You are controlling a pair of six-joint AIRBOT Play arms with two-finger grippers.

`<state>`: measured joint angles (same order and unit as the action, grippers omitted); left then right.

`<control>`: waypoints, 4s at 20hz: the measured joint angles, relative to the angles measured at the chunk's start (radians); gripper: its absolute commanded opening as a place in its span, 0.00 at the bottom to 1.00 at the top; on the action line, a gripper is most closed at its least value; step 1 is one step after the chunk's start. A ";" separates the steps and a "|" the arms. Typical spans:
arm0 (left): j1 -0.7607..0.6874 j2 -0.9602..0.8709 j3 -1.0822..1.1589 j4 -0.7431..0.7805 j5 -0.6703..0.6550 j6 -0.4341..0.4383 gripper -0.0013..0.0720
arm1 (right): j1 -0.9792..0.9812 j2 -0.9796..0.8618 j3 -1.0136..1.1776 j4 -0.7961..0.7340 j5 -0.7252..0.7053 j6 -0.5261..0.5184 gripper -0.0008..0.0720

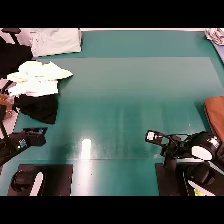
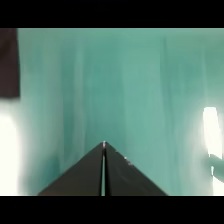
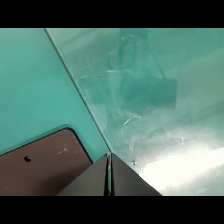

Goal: Fold the shirts.

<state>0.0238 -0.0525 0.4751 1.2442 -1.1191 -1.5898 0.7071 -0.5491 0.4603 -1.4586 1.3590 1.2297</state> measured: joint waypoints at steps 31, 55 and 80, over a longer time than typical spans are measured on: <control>0.030 -0.994 0.973 0.641 -0.225 -0.353 0.99 | -0.456 -0.078 0.003 0.981 -0.796 -0.056 0.04; 0.368 -1.530 1.028 0.063 0.047 0.017 0.35 | -0.770 0.031 0.003 0.984 -0.523 -0.140 0.04; 0.333 -1.543 1.026 0.027 -0.016 0.234 0.16 | -0.764 0.031 0.003 0.939 -0.489 -0.091 0.04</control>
<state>0.3565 -1.5959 1.5009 1.2709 -1.1351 -1.3556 -0.0566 -0.5182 0.4633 -0.5198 0.8703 1.1389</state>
